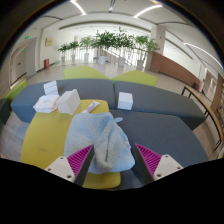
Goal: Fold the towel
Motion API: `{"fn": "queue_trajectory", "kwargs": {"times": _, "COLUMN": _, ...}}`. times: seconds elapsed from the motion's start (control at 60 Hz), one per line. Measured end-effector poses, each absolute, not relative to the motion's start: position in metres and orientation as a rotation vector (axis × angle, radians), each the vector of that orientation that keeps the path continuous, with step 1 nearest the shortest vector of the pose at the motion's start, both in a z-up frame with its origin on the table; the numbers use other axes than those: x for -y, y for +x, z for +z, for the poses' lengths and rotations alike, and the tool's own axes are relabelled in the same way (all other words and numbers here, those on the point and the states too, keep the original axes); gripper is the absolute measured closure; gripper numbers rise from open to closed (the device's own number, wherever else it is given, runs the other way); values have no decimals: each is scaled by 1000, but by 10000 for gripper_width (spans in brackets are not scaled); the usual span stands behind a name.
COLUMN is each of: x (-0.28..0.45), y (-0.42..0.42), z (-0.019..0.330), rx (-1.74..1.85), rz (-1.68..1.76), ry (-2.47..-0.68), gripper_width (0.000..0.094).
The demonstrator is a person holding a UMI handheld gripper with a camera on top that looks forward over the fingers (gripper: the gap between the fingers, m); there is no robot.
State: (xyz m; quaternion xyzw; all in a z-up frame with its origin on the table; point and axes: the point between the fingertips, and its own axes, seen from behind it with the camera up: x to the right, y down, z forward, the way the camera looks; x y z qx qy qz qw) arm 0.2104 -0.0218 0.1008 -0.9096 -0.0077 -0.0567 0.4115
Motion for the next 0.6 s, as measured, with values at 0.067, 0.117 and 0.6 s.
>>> {"fn": "queue_trajectory", "kwargs": {"times": 0.067, "x": 55, "y": 200, "z": 120, "rx": 28, "rz": -127, "ry": -2310, "gripper_width": 111}}
{"fn": "queue_trajectory", "kwargs": {"times": 0.117, "x": 81, "y": 199, "z": 131, "rx": 10, "rz": -114, "ry": -2305, "gripper_width": 99}}
{"fn": "queue_trajectory", "kwargs": {"times": 0.6, "x": 199, "y": 160, "z": 186, "rx": 11, "rz": -38, "ry": -2255, "gripper_width": 89}}
